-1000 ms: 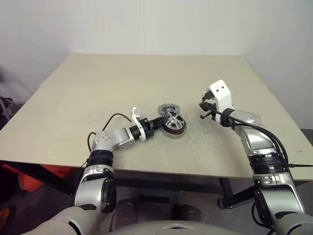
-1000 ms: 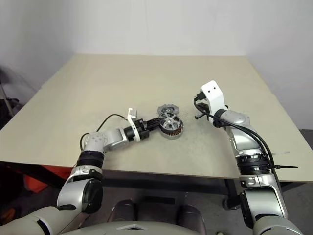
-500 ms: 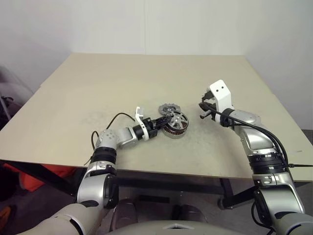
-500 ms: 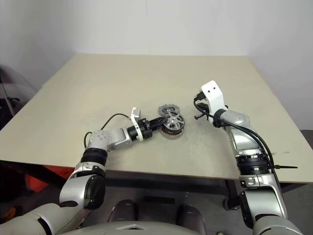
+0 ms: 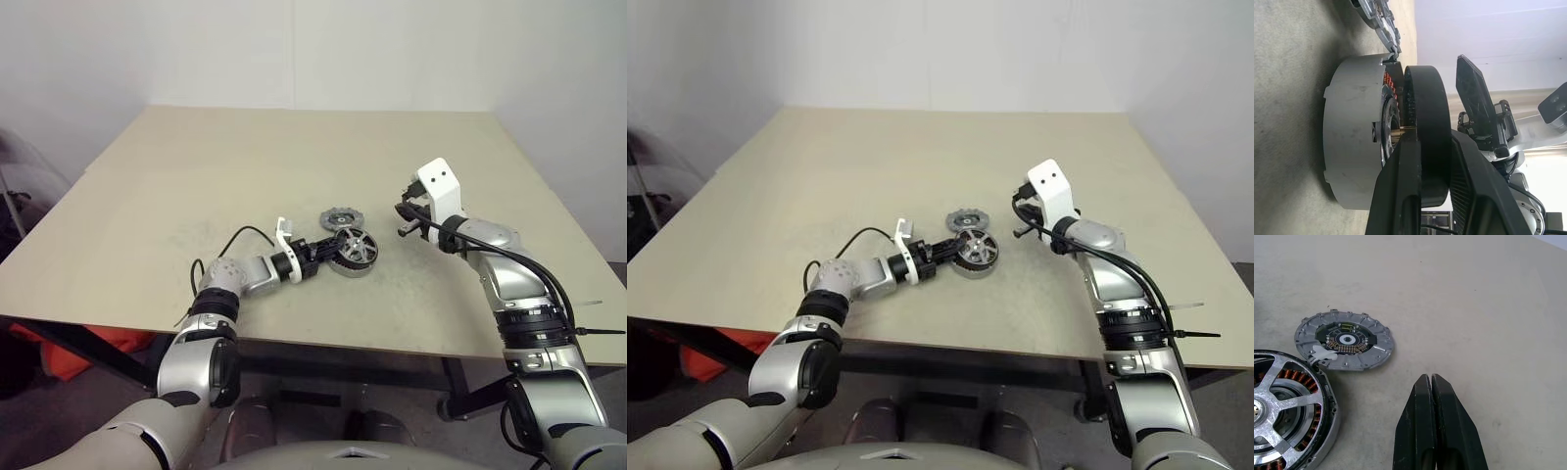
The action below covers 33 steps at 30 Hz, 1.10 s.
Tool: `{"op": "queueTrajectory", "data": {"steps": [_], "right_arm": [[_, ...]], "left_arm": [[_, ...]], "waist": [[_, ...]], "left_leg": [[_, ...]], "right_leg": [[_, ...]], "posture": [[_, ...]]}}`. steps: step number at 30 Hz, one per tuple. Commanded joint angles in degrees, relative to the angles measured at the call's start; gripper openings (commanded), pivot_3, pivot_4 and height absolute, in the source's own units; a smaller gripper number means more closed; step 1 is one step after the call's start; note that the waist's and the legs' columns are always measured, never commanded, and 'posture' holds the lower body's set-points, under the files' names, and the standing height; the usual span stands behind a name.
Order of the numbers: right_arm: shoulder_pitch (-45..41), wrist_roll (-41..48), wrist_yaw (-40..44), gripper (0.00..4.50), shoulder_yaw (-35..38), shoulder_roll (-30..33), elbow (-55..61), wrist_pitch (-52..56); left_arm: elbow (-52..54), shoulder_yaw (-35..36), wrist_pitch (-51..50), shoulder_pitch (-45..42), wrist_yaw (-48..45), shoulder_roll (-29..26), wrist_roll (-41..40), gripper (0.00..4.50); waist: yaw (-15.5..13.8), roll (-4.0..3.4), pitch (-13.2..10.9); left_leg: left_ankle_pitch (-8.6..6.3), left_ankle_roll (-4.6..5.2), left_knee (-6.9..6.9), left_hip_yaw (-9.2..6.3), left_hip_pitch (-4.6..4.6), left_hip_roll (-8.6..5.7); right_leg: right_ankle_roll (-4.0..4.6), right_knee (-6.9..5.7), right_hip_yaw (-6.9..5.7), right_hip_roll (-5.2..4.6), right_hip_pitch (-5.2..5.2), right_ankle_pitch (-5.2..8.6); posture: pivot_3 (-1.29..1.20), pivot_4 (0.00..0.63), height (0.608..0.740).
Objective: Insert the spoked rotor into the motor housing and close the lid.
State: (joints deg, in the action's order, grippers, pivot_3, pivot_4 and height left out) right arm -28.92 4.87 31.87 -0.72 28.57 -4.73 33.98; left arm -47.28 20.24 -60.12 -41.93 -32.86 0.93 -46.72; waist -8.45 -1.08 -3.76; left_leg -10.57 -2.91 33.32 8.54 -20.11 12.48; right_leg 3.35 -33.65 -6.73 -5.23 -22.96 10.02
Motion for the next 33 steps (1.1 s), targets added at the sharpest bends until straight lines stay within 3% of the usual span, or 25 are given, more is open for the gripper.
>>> {"op": "queueTrajectory", "data": {"steps": [1,5,20,26,30,33], "right_arm": [[-1.2,0.8,0.1,0.0,0.6,-0.1,2.5,-0.5],[-1.5,0.7,0.2,0.0,0.3,-0.4,2.2,-0.8],[-1.5,2.3,3.7,0.0,-0.4,-1.5,3.3,-2.1],[2.6,6.2,11.6,0.0,-2.9,-0.5,10.5,-2.7],[3.3,6.3,12.5,0.0,-4.0,-0.7,10.9,-2.8],[2.9,6.1,12.3,0.0,-4.5,-1.2,9.2,-3.2]], "left_arm": [[0.7,-0.2,1.1,-0.8,-1.3,-0.5,1.2,1.16],[0.9,0.8,0.7,-0.9,-1.4,-1.0,1.0,2.35],[13.2,2.8,-1.7,2.9,-0.9,-3.7,-1.4,2.35],[25.7,-3.7,3.5,9.6,-2.4,-6.2,3.6,2.35],[33.2,-9.7,10.6,14.2,-2.6,-10.0,10.1,2.35],[36.6,-10.3,12.2,16.1,-2.2,-11.6,10.8,2.35]], "waist": [[-0.1,0.0,0.0],[-0.2,-0.01,0.0],[-0.2,-0.02,0.0],[-0.1,-0.02,0.0],[0.0,-0.02,0.0],[0.0,-0.02,0.0]], "left_leg": [[0.0,0.0,0.0,0.0,0.0,0.0],[0.0,0.01,0.0,0.0,0.03,-0.01],[0.01,-0.02,-0.03,0.0,-0.01,0.01],[-0.05,0.08,-0.06,0.0,0.0,0.05],[-0.02,0.02,-0.06,0.01,0.06,0.05],[0.05,-0.08,-0.04,0.01,0.1,0.05]], "right_leg": [[0.0,0.0,0.0,0.0,0.0,0.0],[0.0,0.0,0.0,-0.01,0.08,0.0],[0.03,-0.01,0.0,-0.01,0.01,-0.01],[0.04,-0.01,0.01,0.0,-0.01,0.0],[0.02,-0.01,0.02,0.0,0.03,0.0],[0.01,-0.01,0.02,0.0,0.04,0.01]], "posture": [[0.0,0.0,0.74],[0.0,0.0,0.74],[0.0,0.0,0.74],[0.0,0.0,0.74],[0.0,0.0,0.74],[0.0,0.0,0.74]]}}
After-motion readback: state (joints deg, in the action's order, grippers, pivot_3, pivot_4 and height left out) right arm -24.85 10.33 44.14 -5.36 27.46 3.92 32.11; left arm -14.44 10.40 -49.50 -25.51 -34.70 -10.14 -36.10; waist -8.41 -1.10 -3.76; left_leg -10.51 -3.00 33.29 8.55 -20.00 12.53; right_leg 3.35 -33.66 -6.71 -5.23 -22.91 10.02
